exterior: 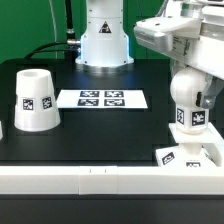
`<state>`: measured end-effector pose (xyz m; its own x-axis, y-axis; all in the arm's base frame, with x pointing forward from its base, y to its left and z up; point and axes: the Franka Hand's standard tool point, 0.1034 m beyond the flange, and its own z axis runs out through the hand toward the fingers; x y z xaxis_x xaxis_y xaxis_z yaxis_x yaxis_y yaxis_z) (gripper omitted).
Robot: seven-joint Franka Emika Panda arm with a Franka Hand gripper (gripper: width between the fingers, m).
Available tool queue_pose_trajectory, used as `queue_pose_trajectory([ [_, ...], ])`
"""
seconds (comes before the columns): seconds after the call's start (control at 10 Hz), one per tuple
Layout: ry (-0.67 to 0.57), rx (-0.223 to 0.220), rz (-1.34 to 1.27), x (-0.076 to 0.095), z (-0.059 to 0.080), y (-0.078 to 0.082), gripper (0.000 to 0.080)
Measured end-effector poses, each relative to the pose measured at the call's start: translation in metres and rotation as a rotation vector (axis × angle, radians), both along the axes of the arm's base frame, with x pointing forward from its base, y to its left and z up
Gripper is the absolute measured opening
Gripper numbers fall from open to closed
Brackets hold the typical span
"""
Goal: Assemble lamp
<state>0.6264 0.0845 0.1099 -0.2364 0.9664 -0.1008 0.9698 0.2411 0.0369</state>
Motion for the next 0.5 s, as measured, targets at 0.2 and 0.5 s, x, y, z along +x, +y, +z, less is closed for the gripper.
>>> queue_pose_trajectory([
  [0.2,-0.002,0.002,-0.028,0.0,0.0,-0.0003,0.0575],
  [0.5,-0.008,0.008,-0.143,-0.0009,-0.0001,-0.0006,0.0575],
])
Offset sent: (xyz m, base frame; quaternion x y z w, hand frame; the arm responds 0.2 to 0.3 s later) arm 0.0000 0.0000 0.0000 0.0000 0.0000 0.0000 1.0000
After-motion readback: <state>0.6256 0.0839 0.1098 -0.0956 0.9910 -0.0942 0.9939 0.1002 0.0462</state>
